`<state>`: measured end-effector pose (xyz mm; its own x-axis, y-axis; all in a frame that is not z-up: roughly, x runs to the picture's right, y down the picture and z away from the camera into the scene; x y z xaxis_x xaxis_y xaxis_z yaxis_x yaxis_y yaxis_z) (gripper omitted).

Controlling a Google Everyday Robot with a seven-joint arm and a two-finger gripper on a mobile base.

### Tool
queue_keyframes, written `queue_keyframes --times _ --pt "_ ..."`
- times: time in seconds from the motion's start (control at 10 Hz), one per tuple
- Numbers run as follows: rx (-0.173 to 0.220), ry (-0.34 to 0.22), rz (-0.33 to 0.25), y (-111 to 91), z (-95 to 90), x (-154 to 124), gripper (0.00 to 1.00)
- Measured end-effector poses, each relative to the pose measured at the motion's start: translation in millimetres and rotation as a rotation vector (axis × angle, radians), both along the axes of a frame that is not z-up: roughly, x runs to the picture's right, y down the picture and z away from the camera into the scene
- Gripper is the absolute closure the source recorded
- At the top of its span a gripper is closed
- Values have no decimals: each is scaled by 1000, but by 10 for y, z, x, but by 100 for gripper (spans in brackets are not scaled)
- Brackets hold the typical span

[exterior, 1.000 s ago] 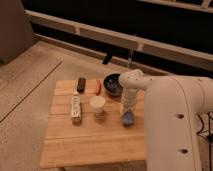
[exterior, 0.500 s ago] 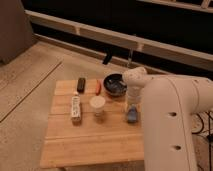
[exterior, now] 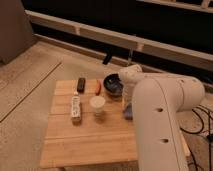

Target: Wipe the white sponge on the table

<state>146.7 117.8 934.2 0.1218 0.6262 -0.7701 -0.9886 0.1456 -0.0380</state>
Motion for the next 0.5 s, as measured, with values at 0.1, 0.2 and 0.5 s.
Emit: queue_keyframes --times 0.1,0.2,0.5 --pt "4 -16 -15 -28 35 -101 100" --pt "7 -29 -24 -42 51 -183 100" --pt "48 -138 -59 -125 14 -790 100"
